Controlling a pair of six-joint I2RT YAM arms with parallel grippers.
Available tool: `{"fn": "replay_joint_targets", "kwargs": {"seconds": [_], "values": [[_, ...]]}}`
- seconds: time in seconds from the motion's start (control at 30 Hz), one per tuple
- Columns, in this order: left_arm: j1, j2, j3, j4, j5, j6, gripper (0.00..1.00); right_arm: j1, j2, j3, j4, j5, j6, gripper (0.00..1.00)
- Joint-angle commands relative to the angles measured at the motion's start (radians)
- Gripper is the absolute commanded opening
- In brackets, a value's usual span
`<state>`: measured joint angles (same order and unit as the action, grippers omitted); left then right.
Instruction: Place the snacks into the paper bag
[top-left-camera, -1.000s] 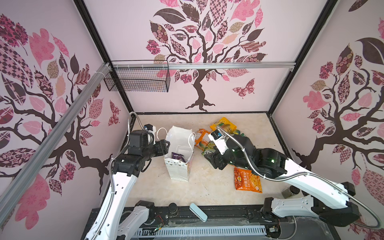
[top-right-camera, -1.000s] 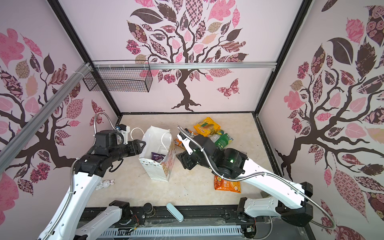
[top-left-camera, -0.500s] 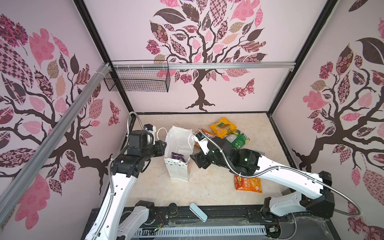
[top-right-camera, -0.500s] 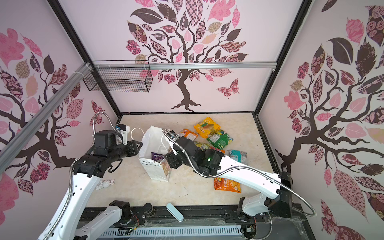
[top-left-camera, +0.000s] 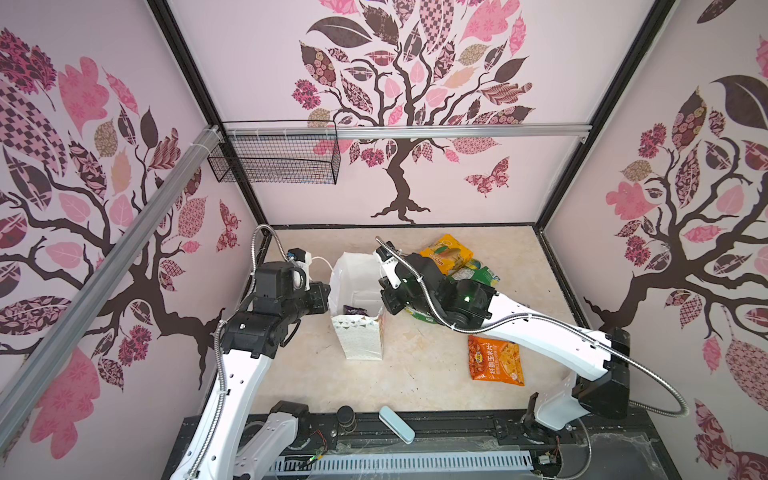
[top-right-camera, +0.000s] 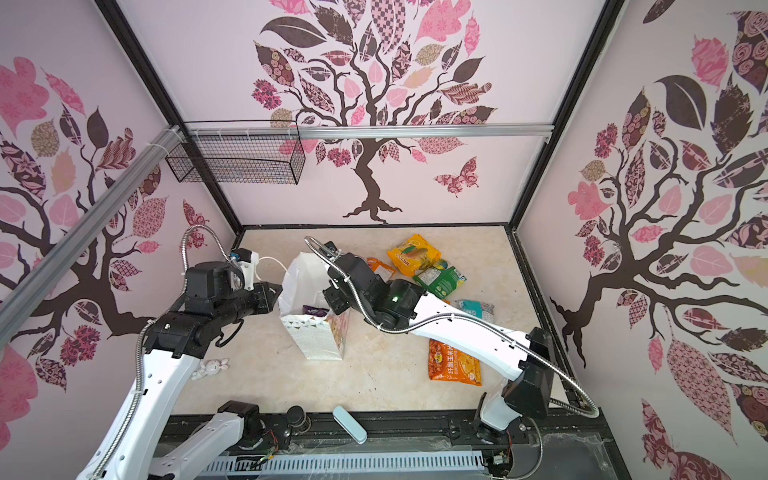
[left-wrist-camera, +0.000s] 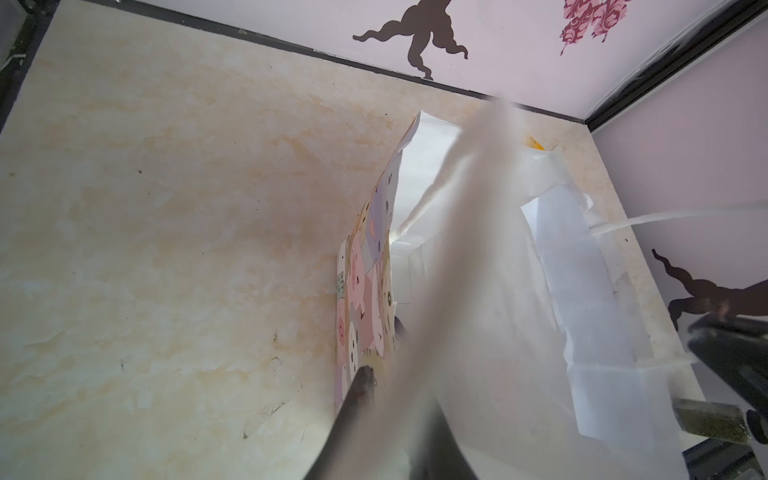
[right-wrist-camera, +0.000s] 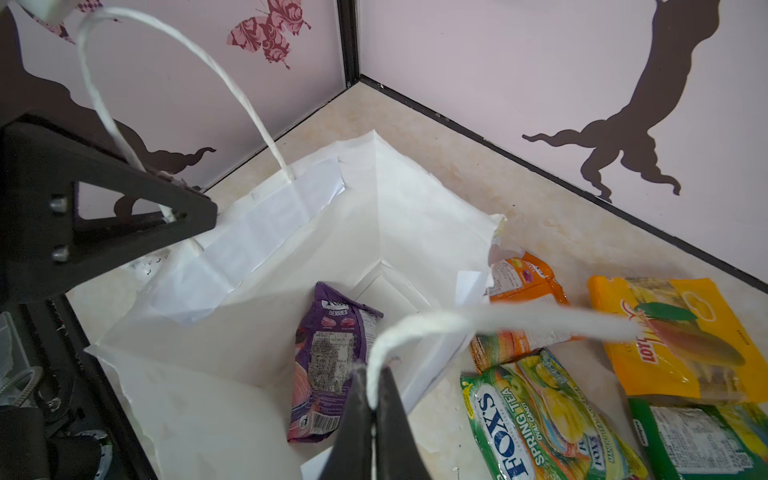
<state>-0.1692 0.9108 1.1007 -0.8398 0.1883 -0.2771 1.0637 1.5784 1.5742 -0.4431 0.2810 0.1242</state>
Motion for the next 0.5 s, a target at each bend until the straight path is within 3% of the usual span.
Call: {"fn": "replay_joint_targets", "kwargs": {"seconds": [0.0, 0.27, 0.37, 0.43, 0.47], "values": [[-0.002, -0.022, -0.026, 0.012, -0.005, 0.017, 0.16, 0.000, 0.043, 0.053, 0.012, -0.010, -0.093, 0.00], [-0.001, -0.060, -0.025, 0.000, -0.085, 0.030, 0.09, -0.010, 0.059, 0.021, 0.151, -0.052, -0.200, 0.00], [-0.001, -0.050, -0.012, -0.007, -0.070, 0.032, 0.08, -0.024, 0.071, 0.036, 0.120, -0.060, -0.196, 0.00], [-0.001, -0.040, -0.010, -0.012, -0.040, 0.030, 0.13, -0.023, 0.063, 0.027, 0.109, -0.062, -0.189, 0.19], [-0.001, -0.038, -0.009, -0.011, -0.029, 0.027, 0.16, -0.024, 0.055, 0.019, 0.109, -0.064, -0.183, 0.24]]}}
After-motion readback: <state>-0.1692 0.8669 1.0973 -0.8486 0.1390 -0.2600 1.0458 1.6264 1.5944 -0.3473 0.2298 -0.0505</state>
